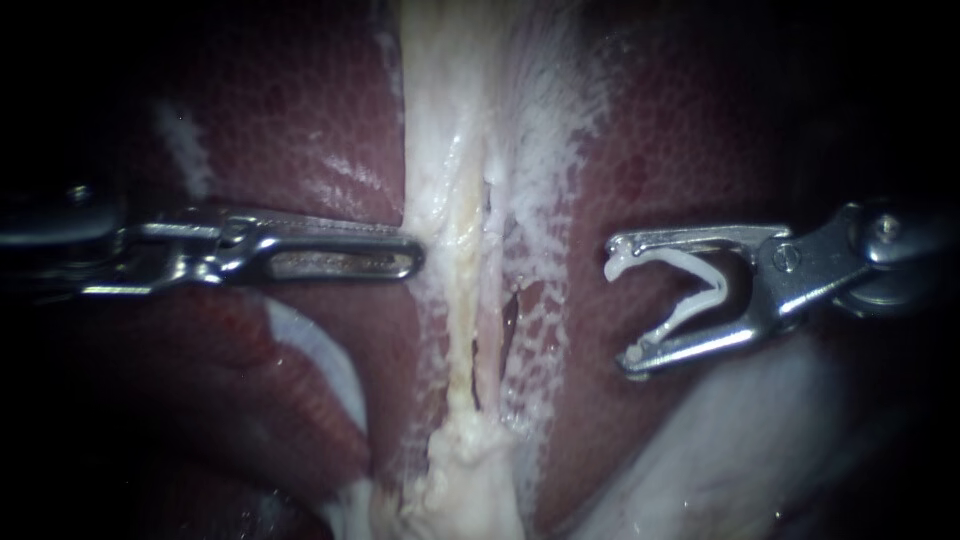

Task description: Clipping first clip left tube

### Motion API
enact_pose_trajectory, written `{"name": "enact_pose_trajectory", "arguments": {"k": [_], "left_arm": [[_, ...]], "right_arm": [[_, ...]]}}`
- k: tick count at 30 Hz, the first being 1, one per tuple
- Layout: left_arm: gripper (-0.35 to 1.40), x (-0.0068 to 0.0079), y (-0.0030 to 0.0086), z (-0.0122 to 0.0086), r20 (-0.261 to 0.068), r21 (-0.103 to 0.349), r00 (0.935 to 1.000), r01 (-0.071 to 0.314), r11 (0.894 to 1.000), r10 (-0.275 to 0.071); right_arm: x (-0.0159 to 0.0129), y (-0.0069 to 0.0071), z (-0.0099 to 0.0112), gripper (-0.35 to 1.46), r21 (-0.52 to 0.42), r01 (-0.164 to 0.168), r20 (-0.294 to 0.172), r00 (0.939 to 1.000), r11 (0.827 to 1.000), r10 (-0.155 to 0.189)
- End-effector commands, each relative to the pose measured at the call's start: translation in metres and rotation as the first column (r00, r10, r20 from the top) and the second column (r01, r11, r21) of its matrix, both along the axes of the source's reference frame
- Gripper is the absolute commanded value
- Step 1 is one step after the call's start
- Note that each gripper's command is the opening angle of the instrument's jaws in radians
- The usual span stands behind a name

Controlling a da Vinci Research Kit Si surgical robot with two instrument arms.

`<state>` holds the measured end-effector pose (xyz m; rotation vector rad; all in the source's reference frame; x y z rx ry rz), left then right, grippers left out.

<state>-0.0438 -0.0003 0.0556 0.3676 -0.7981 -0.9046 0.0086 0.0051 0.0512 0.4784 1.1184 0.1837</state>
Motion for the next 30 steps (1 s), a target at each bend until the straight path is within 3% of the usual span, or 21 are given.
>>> {"name": "enact_pose_trajectory", "arguments": {"k": [1,11,22,30], "left_arm": [[-0.35,0.0,0.0,0.0,0.0,0.0,1.0,0.0,1.0,0.0],[-0.35,0.001,0.0009,-0.0024,0.008,0.013,1.0,-0.004,1.0,0.004],[-0.35,0.0034,0.0026,-0.0069,0.014,0.005,0.9995,0.03,1.0,-0.03],[-0.35,0.0036,0.002,-0.0091,0.017,0.004,0.999,0.041,0.999,-0.041]], "right_arm": [[0.0,0.0,0.0,0.6,0.0,0.0,0.0,1.0,1.0,0.0],[0.001,-0.0012,0.001,0.6,-0.009,0.012,-0.006,0.9999,1.0,-0.012],[0.0052,-0.0061,0.0052,0.6,0.057,0.038,-0.011,0.9992,0.998,-0.038],[0.0081,-0.0082,0.0075,0.59,0.112,0.037,0.0,0.9993,0.993,-0.037]]}}
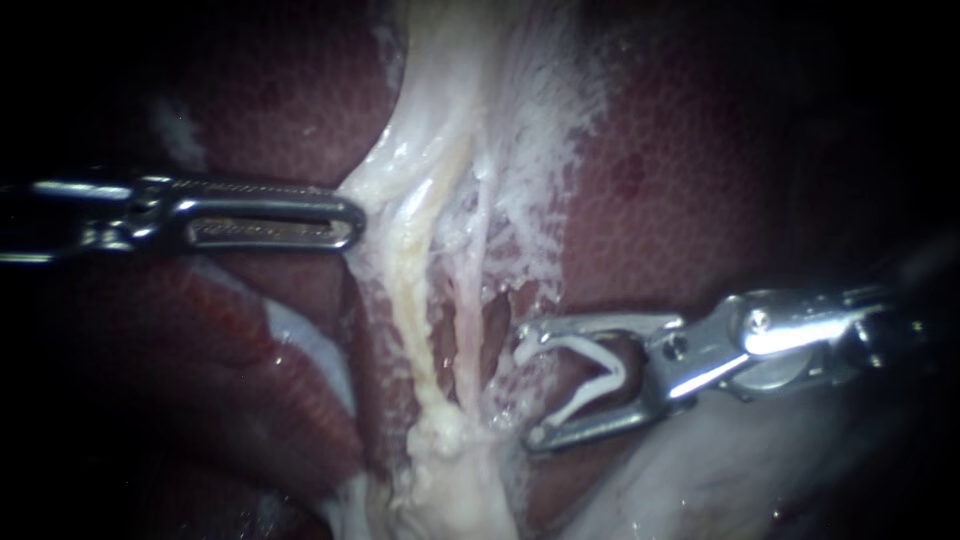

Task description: Clipping first clip left tube

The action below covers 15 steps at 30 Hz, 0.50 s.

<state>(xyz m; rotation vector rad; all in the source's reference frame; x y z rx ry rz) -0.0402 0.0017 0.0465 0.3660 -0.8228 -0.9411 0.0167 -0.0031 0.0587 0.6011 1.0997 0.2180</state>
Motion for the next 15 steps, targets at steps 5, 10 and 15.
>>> {"name": "enact_pose_trajectory", "arguments": {"k": [5,10,15], "left_arm": [[-0.35,-0.0003,-0.0004,-0.0009,-0.003,-0.002,1.0,0.007,1.0,-0.007],[-0.35,-0.0004,-0.0005,-0.0012,-0.004,-0.002,1.0,0.009,1.0,-0.009],[-0.35,-0.0005,-0.0007,-0.0014,-0.007,-0.004,0.9999,0.012,1.0,-0.012]], "right_arm": [[0.0021,-0.0003,0.0013,0.59,0.022,0.009,0.0,1.0,1.0,-0.009],[0.0034,-0.0007,0.0023,0.59,0.039,0.008,0.006,0.9999,0.999,-0.008],[0.0046,-0.0011,0.0034,0.58,0.033,0.009,0.007,0.9999,0.999,-0.009]]}}
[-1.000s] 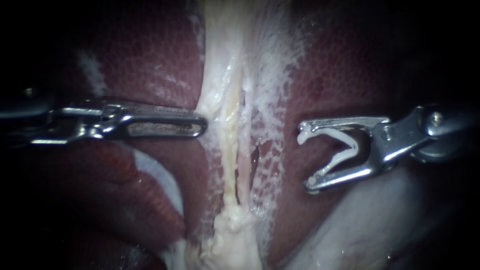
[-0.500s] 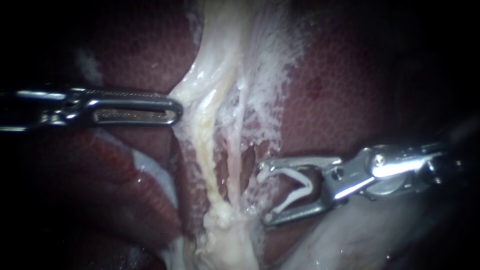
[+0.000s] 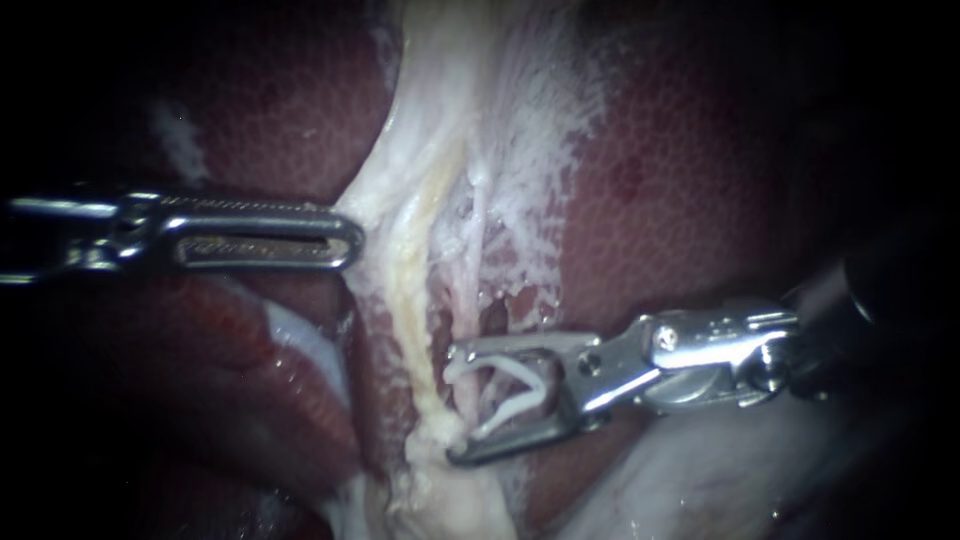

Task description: Clipping first clip left tube

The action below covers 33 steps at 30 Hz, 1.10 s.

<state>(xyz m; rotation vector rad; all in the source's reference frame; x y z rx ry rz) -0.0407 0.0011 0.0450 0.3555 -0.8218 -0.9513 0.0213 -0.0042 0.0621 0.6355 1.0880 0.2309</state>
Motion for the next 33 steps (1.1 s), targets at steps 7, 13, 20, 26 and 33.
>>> {"name": "enact_pose_trajectory", "arguments": {"k": [7,13,20,26,33], "left_arm": [[-0.35,-0.0001,-0.0002,-0.0002,0.0,0.001,1.0,0.0,1.0,0.0],[-0.35,-0.0002,-0.0003,-0.0004,0.001,0.002,1.0,-0.001,1.0,0.001],[-0.35,-0.0003,-0.0003,-0.0003,0.001,0.001,1.0,-0.001,1.0,0.001],[-0.35,-0.0003,-0.0003,-0.0003,0.001,0.001,1.0,-0.001,1.0,0.001],[-0.35,-0.0003,-0.0003,-0.0003,0.001,0.001,1.0,-0.001,1.0,0.001]], "right_arm": [[0.0001,-0.0003,0.0013,0.58,-0.005,0.008,-0.003,1.0,1.0,-0.008],[0.0003,0.0,0.0023,0.58,-0.007,0.007,-0.002,1.0,1.0,-0.007],[0.0016,-0.0006,0.0022,0.58,0.006,0.001,0.005,1.0,1.0,-0.001],[0.003,-0.0014,0.001,0.57,0.06,0.022,0.004,0.9997,0.998,-0.022],[0.0042,-0.0015,0.0006,0.54,0.11,0.103,-0.028,0.9946,0.989,-0.1]]}}
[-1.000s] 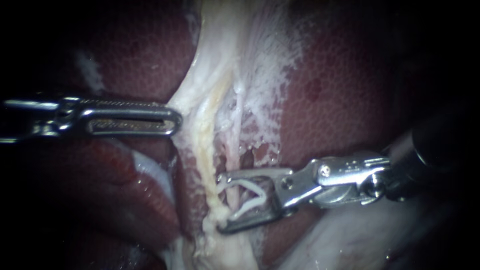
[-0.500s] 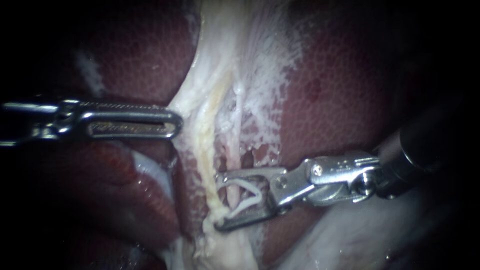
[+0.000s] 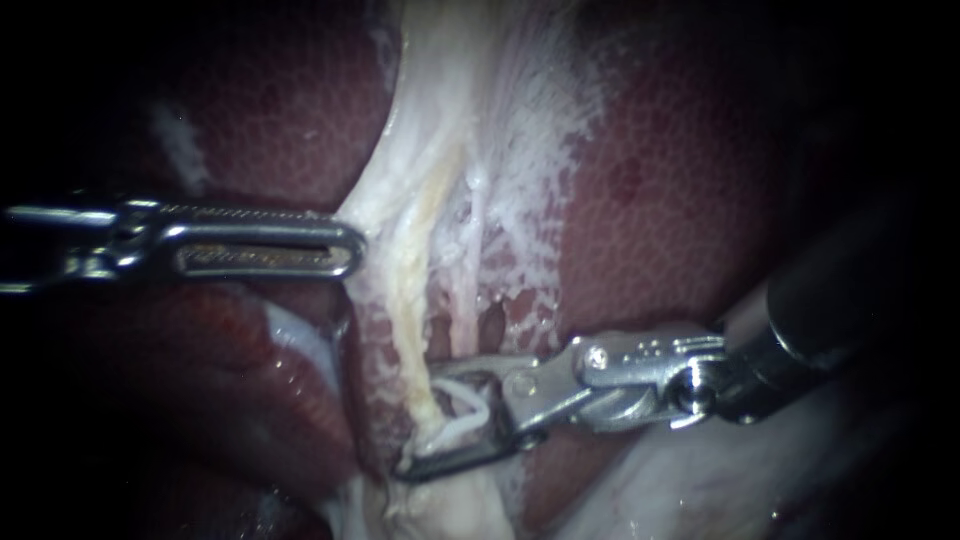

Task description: Clipping first clip left tube

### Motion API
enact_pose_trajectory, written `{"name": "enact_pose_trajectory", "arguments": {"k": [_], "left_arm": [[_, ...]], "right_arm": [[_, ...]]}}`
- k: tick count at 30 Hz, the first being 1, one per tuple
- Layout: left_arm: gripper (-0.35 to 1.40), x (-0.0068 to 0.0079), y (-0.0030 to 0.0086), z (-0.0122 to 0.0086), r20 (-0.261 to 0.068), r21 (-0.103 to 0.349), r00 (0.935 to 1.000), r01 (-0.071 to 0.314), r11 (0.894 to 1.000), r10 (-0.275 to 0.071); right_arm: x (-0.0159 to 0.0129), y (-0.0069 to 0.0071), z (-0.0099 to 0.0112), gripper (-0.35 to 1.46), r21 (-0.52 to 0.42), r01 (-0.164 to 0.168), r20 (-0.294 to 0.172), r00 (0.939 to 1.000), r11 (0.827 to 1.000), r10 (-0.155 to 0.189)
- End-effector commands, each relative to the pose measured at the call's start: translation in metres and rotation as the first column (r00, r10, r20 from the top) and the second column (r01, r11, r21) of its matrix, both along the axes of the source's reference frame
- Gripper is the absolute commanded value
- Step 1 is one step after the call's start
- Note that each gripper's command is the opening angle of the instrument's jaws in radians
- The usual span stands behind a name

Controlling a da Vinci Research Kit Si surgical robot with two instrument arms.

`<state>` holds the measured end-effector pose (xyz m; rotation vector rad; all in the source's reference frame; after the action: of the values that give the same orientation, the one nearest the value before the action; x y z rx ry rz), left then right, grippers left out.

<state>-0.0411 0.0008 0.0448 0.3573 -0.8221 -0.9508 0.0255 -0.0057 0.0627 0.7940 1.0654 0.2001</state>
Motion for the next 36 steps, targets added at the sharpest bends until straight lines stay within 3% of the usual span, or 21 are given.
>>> {"name": "enact_pose_trajectory", "arguments": {"k": [1,24,36], "left_arm": [[-0.35,0.0,0.0,0.0,0.0,0.0,1.0,0.0,1.0,0.0],[-0.35,-0.0005,-0.0001,0.0002,0.0,0.0,1.0,0.001,1.0,-0.001],[-0.35,-0.0005,-0.0001,0.0002,0.0,0.0,1.0,0.001,1.0,-0.001]], "right_arm": [[0.0001,0.0,0.0,0.53,0.003,0.015,-0.007,0.9999,1.0,-0.015],[0.0022,0.0012,0.0013,0.39,-0.009,0.015,-0.01,0.9998,1.0,-0.015],[0.0019,0.0012,0.0012,0.21,-0.009,0.016,-0.011,0.9998,1.0,-0.016]]}}
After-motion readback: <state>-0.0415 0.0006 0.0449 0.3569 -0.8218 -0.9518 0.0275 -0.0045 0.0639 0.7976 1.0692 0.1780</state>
